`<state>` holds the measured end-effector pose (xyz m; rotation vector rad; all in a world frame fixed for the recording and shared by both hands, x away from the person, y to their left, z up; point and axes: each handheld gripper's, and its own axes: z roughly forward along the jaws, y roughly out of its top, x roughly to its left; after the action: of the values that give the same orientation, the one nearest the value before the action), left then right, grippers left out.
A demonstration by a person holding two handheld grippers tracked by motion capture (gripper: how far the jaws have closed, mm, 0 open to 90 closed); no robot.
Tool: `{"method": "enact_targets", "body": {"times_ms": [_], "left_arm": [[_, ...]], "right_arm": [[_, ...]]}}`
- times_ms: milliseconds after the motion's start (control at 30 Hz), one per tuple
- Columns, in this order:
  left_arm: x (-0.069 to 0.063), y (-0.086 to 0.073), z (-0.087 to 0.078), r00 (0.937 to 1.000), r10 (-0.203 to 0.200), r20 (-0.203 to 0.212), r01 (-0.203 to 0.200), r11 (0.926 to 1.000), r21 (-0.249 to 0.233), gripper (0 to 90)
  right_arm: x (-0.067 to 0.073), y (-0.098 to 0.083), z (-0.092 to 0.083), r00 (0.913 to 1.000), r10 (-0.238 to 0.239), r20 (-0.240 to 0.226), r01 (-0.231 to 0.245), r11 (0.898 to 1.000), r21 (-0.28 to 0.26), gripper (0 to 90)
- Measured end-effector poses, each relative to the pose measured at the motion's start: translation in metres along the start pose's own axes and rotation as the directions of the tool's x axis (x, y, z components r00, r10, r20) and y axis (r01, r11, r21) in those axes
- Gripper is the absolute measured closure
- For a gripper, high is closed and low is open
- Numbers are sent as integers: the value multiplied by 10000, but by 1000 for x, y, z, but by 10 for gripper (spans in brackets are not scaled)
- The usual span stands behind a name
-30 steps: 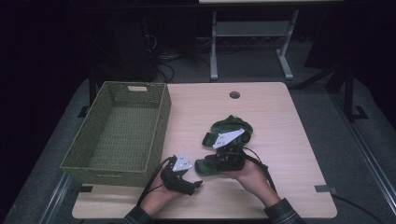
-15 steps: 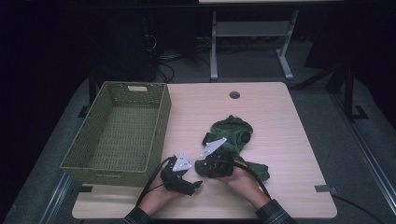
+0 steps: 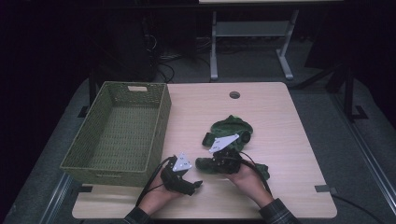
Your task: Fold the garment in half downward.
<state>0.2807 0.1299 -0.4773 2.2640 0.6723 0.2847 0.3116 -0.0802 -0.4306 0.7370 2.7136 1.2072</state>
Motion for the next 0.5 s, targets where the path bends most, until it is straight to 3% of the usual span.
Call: {"method": "enact_targets", "body": {"times_ms": [367, 500], "left_arm": [[0, 0, 0, 10000, 1, -1, -1, 10000, 5, 124], [0, 0, 0, 10000, 7, 4, -7, 10000, 26, 124]], "right_arm": [[-19, -7, -40, 9981, 453, 419, -420, 9962, -766, 870], [-27, -18, -54, 9945, 889, 558, -835, 9922, -922, 869]]}}
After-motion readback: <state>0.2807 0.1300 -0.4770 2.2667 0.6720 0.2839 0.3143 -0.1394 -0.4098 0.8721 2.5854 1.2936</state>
